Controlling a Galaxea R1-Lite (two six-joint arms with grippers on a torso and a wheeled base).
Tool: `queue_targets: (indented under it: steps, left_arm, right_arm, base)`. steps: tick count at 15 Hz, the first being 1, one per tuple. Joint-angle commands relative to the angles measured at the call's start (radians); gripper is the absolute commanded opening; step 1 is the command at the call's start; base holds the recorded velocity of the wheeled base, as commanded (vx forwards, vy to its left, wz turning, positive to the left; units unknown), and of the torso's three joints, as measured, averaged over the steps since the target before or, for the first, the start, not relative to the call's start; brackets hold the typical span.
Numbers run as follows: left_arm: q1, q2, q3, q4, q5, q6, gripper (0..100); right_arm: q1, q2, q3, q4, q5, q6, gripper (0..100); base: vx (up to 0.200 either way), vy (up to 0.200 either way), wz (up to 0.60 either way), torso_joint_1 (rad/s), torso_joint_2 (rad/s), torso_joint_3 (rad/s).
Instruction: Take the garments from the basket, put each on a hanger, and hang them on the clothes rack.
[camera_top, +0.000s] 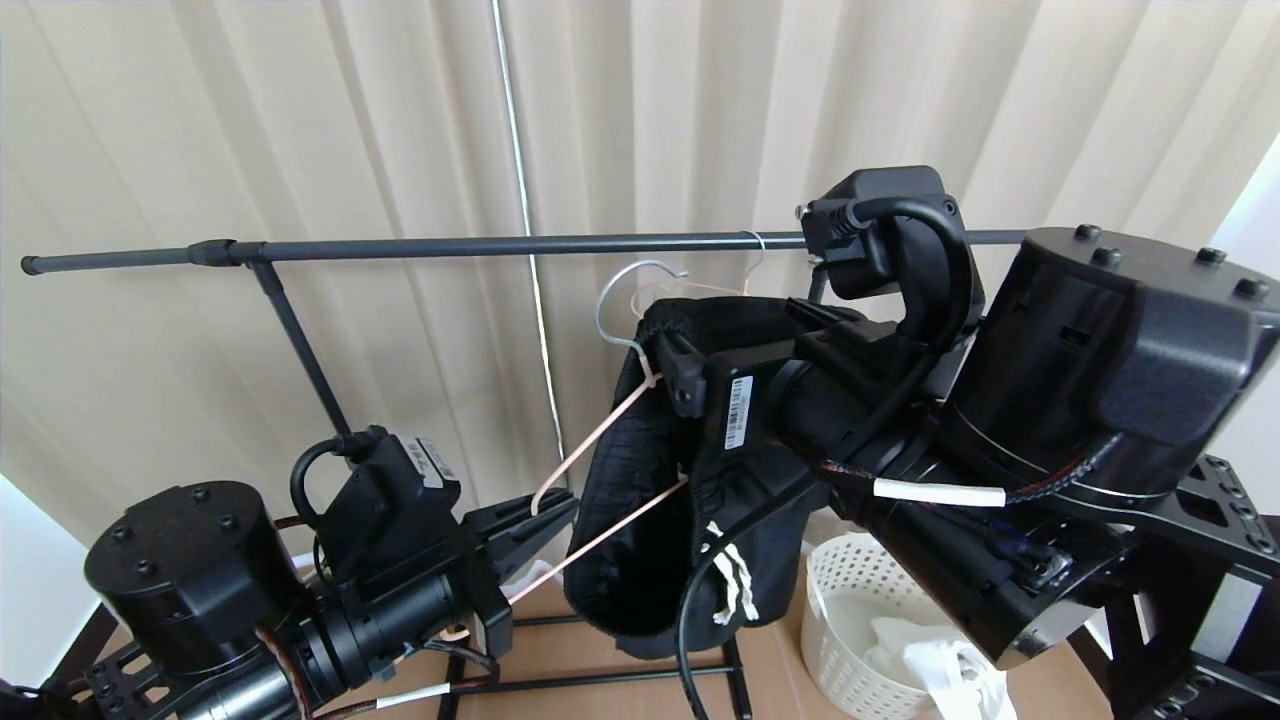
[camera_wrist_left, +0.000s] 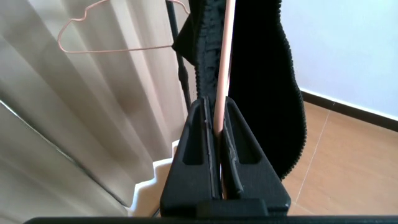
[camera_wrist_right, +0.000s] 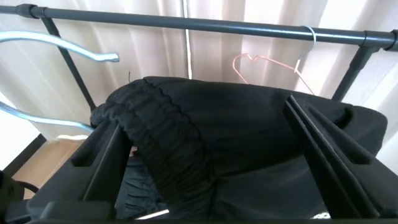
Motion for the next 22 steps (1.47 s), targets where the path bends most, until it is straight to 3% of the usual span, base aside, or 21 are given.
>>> queue_targets:
  steps: [1,16,22]
  left_arm:
    - [0.004,0.0,0.005,-0.002,0.0,0.0,0]
    - [0.056,0.008,-0.024,-0.051,-0.001,-0.055,0]
    - [0.071,0.034,-0.038,-0.074,-0.001,-0.06,0]
  right_arm:
    - [-0.003,-0.007,-0.002,0.0,0.0,0.0,100]
    - [-0.007,-0.01,0.024,-0.001,0.006,-0.014,100]
    - [-0.006,-0.01,0.093,-0.124,0.064,-0.072,100]
  base:
    - [0.0,0.0,0.0,0.0,0.0,0.0]
    - [0.0,0.0,0.0,0.0,0.0,0.0]
    - [0.0,0.0,0.0,0.0,0.0,0.0]
